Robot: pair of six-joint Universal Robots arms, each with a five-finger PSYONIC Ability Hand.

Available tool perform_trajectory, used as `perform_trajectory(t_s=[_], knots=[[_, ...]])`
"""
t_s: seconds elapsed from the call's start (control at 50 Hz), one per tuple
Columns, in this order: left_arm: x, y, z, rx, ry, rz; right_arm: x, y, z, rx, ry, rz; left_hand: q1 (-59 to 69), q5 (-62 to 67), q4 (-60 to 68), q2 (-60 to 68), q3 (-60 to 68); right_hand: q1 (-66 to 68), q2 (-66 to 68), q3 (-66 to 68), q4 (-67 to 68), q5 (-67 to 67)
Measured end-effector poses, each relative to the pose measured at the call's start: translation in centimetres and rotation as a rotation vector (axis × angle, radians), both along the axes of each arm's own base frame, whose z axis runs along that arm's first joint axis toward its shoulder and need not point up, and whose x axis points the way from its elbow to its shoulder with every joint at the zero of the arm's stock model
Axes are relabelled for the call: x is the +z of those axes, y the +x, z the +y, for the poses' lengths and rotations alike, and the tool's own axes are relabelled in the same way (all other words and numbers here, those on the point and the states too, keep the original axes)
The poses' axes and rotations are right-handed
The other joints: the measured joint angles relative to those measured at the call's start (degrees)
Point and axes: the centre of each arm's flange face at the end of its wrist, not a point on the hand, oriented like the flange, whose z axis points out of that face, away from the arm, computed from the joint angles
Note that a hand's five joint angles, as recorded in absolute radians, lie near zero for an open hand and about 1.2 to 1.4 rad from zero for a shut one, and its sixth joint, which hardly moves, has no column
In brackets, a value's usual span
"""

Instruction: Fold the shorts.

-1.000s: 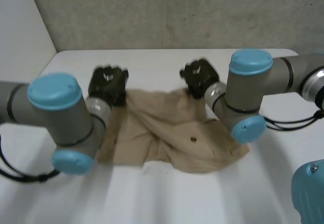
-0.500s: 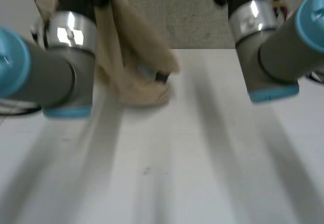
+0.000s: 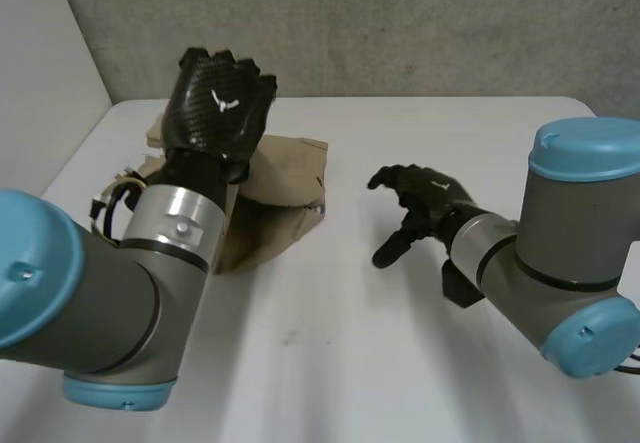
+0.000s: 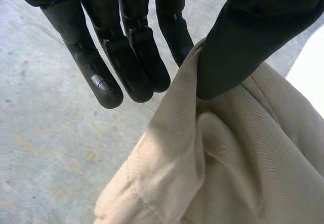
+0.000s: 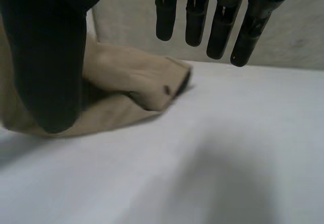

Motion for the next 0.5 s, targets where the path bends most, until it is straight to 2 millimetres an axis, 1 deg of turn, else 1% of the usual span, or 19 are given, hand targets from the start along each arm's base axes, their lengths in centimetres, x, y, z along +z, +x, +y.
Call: perform_trajectory(t_s=[0.1,0.12,0.14,0.18,0.2,0.32,0.36,0.4,0.42,0.44,0.46,0.48,0.5], knots=[[2.2,0.1,1.1,0.005,-0.026,0.042,-0.1,1.2,0.4,0.061,-0.011,-0.061,0.0,0.0,0.0,0.0,0.0,-1.0,0.0,-2.2,-1.3,-0.8],[2.2,0.1,1.1,0.005,-0.026,0.042,-0.1,1.2,0.4,0.061,-0.011,-0.061,0.0,0.0,0.0,0.0,0.0,-1.0,0.0,-2.2,-1.3,-0.8],[2.8,0.2,1.5,0.003,-0.034,0.055,-0.1,1.8,0.4,0.075,-0.041,-0.074,0.0,0.0,0.0,0.0,0.0,-1.0,0.0,-2.2,-1.3,-0.8],[3.2,0.2,1.8,0.001,-0.040,0.063,-0.2,2.2,0.4,0.078,-0.060,-0.080,0.0,0.0,0.0,0.0,0.0,-1.0,0.0,-2.2,-1.3,-0.8],[3.4,0.2,2.0,0.000,-0.044,0.068,-0.3,3.0,0.3,0.082,-0.092,-0.091,0.0,0.0,0.0,0.0,0.0,-1.0,0.0,-2.2,-1.3,-0.8],[4.5,0.4,2.7,-0.008,-0.068,0.093,-1.4,5.9,0.0,0.075,-0.185,-0.123,0.0,0.0,0.0,0.0,0.0,-1.0,0.0,-2.2,-1.3,-0.8],[4.8,0.5,2.8,-0.009,-0.073,0.100,-1.8,6.5,-0.2,0.069,-0.194,-0.125,0.0,0.0,0.0,0.0,0.0,-0.8,0.0,-1.4,-0.8,-0.2],[4.9,0.5,2.8,-0.009,-0.074,0.103,-1.9,6.6,-0.3,0.068,-0.196,-0.126,0.0,0.0,0.0,0.0,0.0,-0.6,0.0,-1.1,-0.5,0.2],[5.1,0.6,2.9,-0.010,-0.077,0.113,-2.3,7.1,-0.5,0.064,-0.201,-0.126,0.0,0.0,0.0,0.0,0.0,1.5,0.3,1.7,2.1,2.8],[5.4,0.7,3.0,-0.009,-0.079,0.126,-2.7,7.5,-0.8,0.061,-0.203,-0.125,0.0,0.0,0.0,0.0,0.0,6.4,4.0,7.4,7.8,7.9],[5.5,0.8,3.0,-0.009,-0.079,0.129,-2.7,7.5,-0.8,0.061,-0.203,-0.125,0.0,0.0,0.0,0.0,0.0,11.2,10.6,13.6,13.2,13.0],[5.7,0.9,3.1,-0.009,-0.080,0.144,-2.9,7.8,-1.0,0.060,-0.207,-0.124,0.0,0.0,0.0,0.0,0.0,23.0,23.5,25.6,26.0,25.3],[5.9,1.0,3.1,-0.008,-0.081,0.152,-2.9,7.8,-1.1,0.060,-0.210,-0.123,0.0,0.0,0.0,0.0,0.0,27.2,29.5,30.2,30.7,29.7]])
